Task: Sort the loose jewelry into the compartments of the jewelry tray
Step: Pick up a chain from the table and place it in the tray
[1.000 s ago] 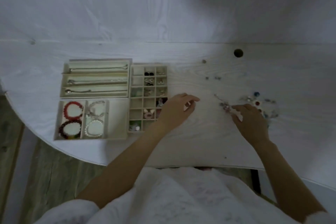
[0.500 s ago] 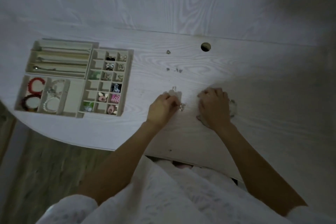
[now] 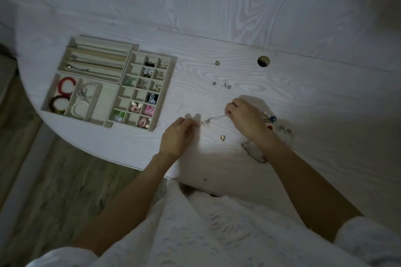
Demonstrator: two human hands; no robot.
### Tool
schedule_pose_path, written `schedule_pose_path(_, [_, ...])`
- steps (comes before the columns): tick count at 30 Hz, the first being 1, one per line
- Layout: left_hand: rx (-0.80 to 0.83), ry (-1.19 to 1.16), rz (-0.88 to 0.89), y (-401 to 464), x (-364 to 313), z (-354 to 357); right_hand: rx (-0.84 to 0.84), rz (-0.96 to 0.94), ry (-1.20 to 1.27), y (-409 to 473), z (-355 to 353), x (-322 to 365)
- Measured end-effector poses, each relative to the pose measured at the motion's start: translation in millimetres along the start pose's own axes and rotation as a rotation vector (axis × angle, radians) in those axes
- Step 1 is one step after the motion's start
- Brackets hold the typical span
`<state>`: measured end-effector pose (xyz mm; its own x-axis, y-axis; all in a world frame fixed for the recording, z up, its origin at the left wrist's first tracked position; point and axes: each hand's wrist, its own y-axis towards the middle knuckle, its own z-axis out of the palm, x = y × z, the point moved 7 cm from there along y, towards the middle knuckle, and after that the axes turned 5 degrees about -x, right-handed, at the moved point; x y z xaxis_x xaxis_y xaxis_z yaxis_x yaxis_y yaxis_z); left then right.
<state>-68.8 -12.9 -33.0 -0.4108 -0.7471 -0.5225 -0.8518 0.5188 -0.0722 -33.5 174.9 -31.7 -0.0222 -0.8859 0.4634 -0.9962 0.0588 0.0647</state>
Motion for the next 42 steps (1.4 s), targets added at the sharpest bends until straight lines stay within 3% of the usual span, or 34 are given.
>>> schedule_pose_path(4, [-0.016,0.038,-0.062,-2.9,17.2,-5.9,-0.038,0.148,-0.017,-9.8,-8.8,-7.7])
schedule_pose_path(9, [0.041,0.009,0.195,10.3,-18.9,-1.1,-0.077,0.157,-0.037,-19.3,-32.3,3.1])
schedule_pose_path(12, [0.192,-0.195,0.266,25.8,-68.8,8.9,-0.101,0.144,0.217,-21.9,-49.2,11.7])
schedule_pose_path(14, [0.273,-0.300,0.261,31.2,-90.2,9.5,-0.108,0.240,0.449,-20.7,-67.0,10.1])
schedule_pose_path(19, [0.205,-0.413,0.165,28.5,-74.7,-9.7,-0.221,0.502,0.790,-32.9,-103.3,-18.4])
schedule_pose_path(27, [0.213,-0.707,-0.073,10.8,-29.6,-32.5,-0.235,0.521,0.630,-50.5,-86.2,-23.0])
schedule_pose_path(35, [0.097,-0.754,-0.217,0.8,0.7,-45.4,-0.230,0.573,1.009,-62.9,-71.4,-8.1])
schedule_pose_path(40, [0.087,-0.616,-0.199,-4.5,2.1,-40.0,-0.239,0.561,0.687,-82.9,-55.9,-6.8])
schedule_pose_path(42, [0.100,-0.555,-0.158,-7.6,-2.4,-41.4,-0.263,0.575,0.668,-94.2,-53.2,-9.1])
